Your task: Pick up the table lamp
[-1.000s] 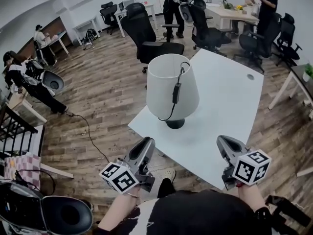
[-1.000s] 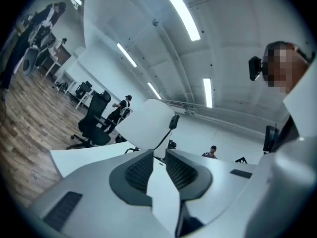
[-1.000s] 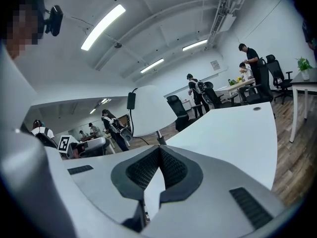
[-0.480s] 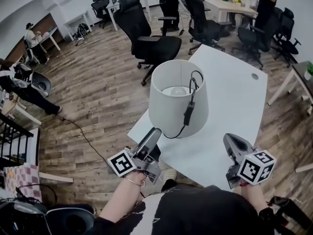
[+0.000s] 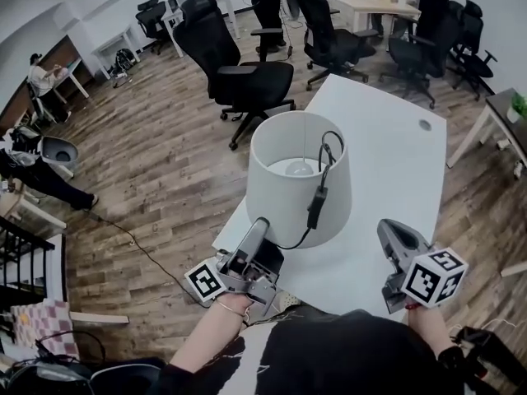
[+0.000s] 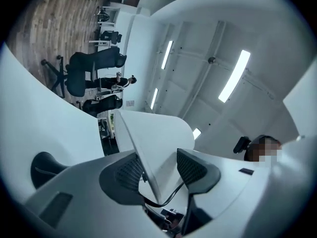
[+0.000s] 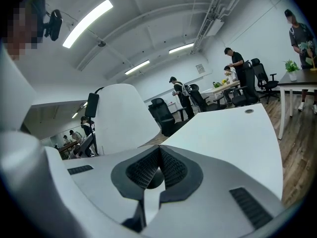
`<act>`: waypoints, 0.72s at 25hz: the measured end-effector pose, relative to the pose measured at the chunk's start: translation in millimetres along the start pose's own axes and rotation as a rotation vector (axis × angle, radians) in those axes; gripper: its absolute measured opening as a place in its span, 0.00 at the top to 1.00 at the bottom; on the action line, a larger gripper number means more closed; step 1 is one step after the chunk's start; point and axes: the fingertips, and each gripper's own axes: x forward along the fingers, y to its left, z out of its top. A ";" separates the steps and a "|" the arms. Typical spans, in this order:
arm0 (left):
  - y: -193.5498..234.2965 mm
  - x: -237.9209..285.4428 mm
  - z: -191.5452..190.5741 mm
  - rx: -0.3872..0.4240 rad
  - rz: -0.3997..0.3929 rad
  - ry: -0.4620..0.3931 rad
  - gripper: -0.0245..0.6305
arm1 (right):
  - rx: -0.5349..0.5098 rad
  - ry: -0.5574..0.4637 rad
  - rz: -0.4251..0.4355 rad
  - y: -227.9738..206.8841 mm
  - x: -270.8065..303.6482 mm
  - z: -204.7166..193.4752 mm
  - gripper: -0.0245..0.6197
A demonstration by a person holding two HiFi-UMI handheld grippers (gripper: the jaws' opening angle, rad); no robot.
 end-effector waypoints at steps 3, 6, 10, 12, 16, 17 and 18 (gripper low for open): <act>1.1 7.9 7.1 -0.037 -0.035 -0.014 0.67 | 0.008 -0.005 -0.012 -1.4 4.8 2.3 0.95; 4.6 17.5 14.6 -0.069 -0.049 -0.042 0.71 | 0.020 -0.003 -0.020 -3.9 9.6 2.1 0.95; 7.7 29.1 21.0 -0.103 -0.066 -0.056 0.76 | 0.032 -0.001 -0.028 -2.9 15.6 -0.4 0.95; 9.4 35.1 22.4 -0.115 -0.073 -0.042 0.78 | 0.037 -0.006 -0.034 -1.9 19.1 -0.2 0.95; 12.8 46.1 24.7 -0.148 -0.088 -0.017 0.81 | 0.044 -0.015 -0.051 -1.2 24.0 2.6 0.95; 13.4 48.2 25.9 -0.156 -0.093 -0.014 0.81 | 0.046 -0.018 -0.057 -1.4 24.5 2.9 0.95; 14.1 49.8 27.2 -0.163 -0.098 -0.014 0.82 | 0.050 -0.023 -0.060 -1.2 25.1 2.8 0.95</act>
